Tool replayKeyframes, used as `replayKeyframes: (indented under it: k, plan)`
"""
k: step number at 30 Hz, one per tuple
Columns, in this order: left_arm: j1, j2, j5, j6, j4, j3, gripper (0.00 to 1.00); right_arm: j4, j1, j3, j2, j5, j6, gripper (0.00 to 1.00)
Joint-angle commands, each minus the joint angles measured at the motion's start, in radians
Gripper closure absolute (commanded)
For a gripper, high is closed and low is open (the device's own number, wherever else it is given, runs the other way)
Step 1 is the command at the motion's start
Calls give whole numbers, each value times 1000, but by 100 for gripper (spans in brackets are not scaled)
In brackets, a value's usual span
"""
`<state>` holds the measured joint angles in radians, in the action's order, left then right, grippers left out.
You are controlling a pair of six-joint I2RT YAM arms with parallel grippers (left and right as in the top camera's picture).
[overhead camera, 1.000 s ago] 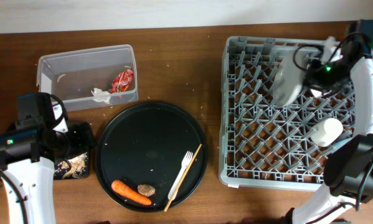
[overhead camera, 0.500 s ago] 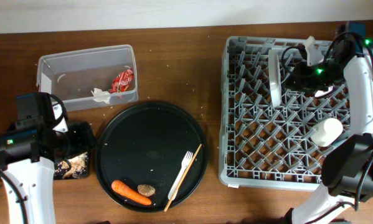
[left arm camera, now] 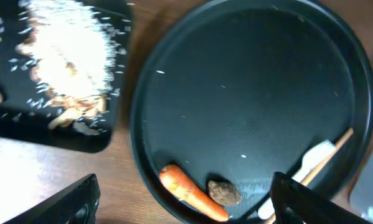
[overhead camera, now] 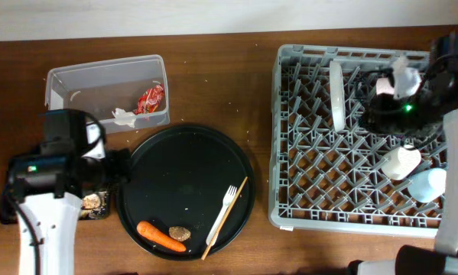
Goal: Sort waste into correct bins and load items into the dishwasher rack
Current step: 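Move the right gripper back to the round tray over the chopstick, then grasp the wooden chopstick with the right gripper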
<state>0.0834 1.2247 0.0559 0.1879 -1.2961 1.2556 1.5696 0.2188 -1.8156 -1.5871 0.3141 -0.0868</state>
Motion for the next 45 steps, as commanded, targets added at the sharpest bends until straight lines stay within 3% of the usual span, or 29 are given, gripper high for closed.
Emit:
replayKeyframes:
  k: [1, 9, 14, 19, 23, 30, 45]
  plan:
    - [-83, 26, 11, 2, 3, 2, 13, 41, -114, -2, 37, -38, 72, 56]
    - [-110, 87, 2, 2, -7, -10, 13, 65, -407, 13, 41, -39, 267, 54]
    - [-66, 87, -26, 2, -7, -10, 13, 22, -606, 83, 41, -51, 423, 46]
    - [53, 87, -15, 2, -11, -10, 6, -164, -867, 252, 40, -64, 610, 32]
    - [62, 87, -15, 2, -17, -10, 6, -332, -985, 418, 40, -64, 743, 32]
    - [62, 87, -15, 2, -22, -11, 6, -653, -1086, 697, -10, -53, 873, 44]
    - [62, 87, -14, 2, -23, -11, 5, -779, -1183, 711, -218, -57, 965, 49]
